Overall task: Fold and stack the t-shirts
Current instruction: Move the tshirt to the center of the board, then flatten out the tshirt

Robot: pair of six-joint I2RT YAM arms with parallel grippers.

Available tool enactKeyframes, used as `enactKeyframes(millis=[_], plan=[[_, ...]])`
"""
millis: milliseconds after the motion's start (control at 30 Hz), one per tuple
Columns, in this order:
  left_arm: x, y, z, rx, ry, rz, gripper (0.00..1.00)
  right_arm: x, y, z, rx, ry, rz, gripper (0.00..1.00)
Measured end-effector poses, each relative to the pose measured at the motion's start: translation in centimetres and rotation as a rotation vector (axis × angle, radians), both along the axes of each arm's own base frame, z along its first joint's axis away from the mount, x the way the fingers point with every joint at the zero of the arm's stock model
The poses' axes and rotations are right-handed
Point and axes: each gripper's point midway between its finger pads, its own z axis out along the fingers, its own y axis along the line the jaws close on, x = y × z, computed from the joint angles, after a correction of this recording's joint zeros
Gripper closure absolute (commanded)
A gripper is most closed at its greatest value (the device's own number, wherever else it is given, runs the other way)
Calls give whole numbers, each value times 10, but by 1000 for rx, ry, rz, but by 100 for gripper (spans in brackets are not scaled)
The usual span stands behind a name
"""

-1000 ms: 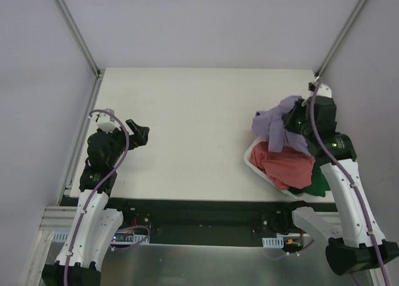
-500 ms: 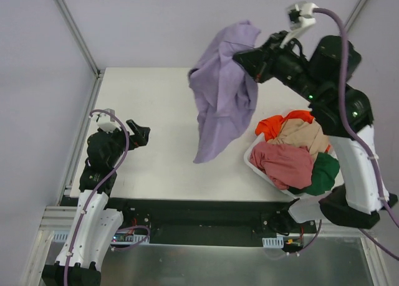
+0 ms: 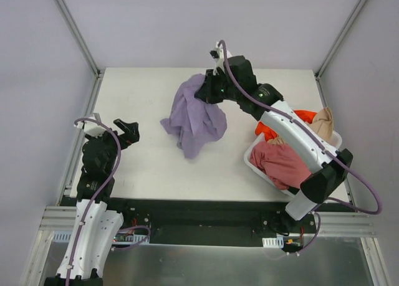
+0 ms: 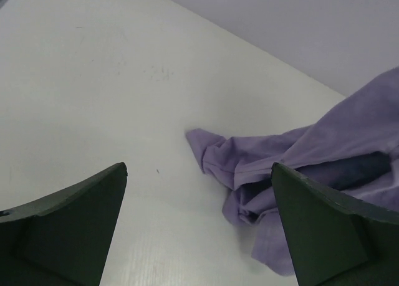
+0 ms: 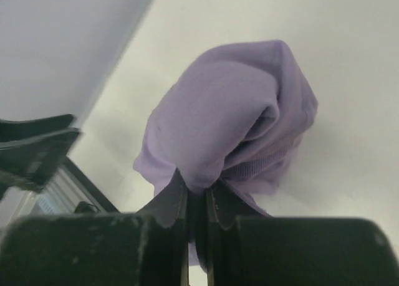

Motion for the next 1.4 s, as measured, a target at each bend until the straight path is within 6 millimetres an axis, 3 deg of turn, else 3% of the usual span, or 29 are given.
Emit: enactKeyframes(millis=[67,200,267,367,400,467,700,800,867,967,1100,1233,1333,1400], plan=[[2,7,-3,-5,14,43,1,14,-14,-44,-35,88,-47,98],[11,11,-23,-25,95,82,1,39,-67,-138,-108,294,-142,94],[18,10,-43,-36,175,85,1,48,-97,-186,-161,382,-185,75],[31,4,-75,-47,329,71,1,49,-125,-236,-269,446,-203,32],[37,1,-83,-51,382,57,1,48,-127,-241,-285,450,-202,16],[55,-9,-97,-63,481,15,1,48,-128,-240,-329,407,-184,4],[137,-48,-119,-146,661,-159,14,47,-136,-203,-494,166,-174,4],[162,-60,-143,-189,735,-208,18,37,-131,-187,-554,75,-164,4],[167,-65,-162,-205,794,-221,20,26,-128,-188,-588,46,-152,4],[167,-71,-191,-205,895,-222,22,6,-127,-206,-634,61,-122,4],[172,-93,-188,-183,903,-264,26,-10,-141,-237,-683,120,-116,4],[158,-116,-194,-160,949,-308,34,-23,-152,-255,-707,165,-117,3],[151,-128,-198,-151,968,-327,49,-25,-153,-254,-700,167,-123,3],[148,-133,-200,-140,975,-326,73,-27,-153,-251,-689,163,-129,2]])
